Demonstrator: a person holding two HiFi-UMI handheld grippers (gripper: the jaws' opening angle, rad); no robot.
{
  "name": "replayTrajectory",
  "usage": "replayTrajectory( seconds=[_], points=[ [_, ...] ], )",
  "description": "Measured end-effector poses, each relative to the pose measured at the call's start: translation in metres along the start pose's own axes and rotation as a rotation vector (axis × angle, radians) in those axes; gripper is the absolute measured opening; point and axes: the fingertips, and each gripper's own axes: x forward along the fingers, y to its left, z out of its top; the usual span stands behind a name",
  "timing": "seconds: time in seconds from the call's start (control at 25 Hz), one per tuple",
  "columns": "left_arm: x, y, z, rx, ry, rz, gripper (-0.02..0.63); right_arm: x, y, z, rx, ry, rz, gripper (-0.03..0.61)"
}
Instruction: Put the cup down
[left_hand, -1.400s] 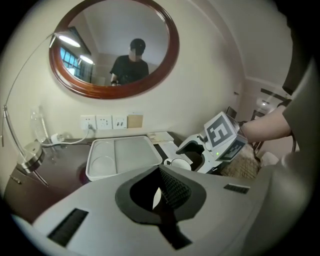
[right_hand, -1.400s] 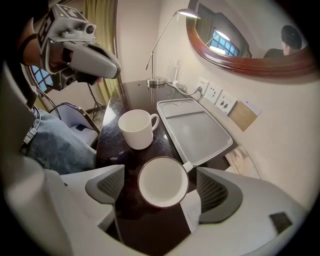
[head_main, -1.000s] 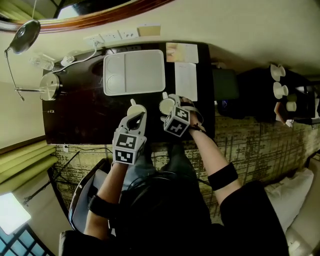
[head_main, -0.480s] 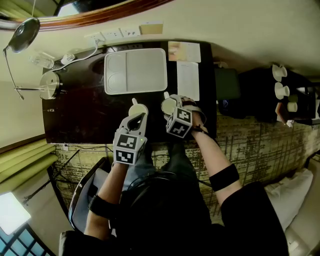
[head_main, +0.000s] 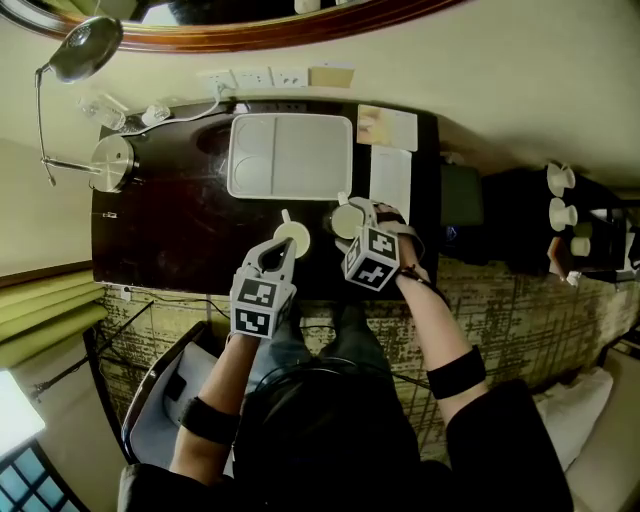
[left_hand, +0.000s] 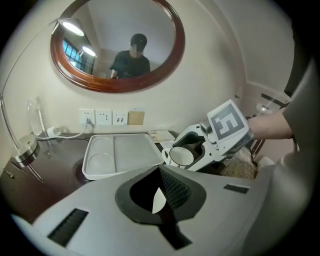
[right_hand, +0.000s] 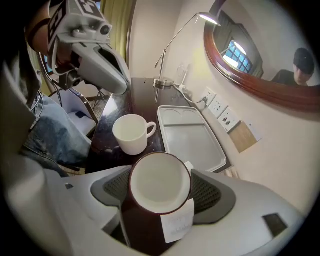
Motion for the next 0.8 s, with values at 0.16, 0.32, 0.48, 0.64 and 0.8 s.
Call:
replayTrajectory(
  seconds=[0.16, 0.32, 0.48, 0.64, 0.8],
  points=[
    [-0.006, 0.024, 0.012, -0.029, -0.044, 0.033, 0.004, -0.004, -0.026, 0.034, -0.034, -0.033, -0.022, 0.387],
    [-0.010, 0.054, 0.028, -0.040, -0.082, 0.075, 0.004, 0.001, -0.051, 0.073, -0.056, -0.064, -0.024, 0.387],
    [-0.009, 0.093, 0.038, -0.055, -0.092, 0.123, 0.004, 0.013, -0.081, 0.118, -0.085, -0.092, -0.034, 0.385],
    [-0.005, 0.130, 0.041, -0.075, -0.084, 0.154, 0.004, 0.034, -0.104, 0.163, -0.108, -0.113, -0.028, 0.385],
    [-0.002, 0.159, 0.043, -0.089, -0.079, 0.177, 0.004, 0.057, -0.119, 0.197, -0.099, -0.130, -0.018, 0.385]
  ],
)
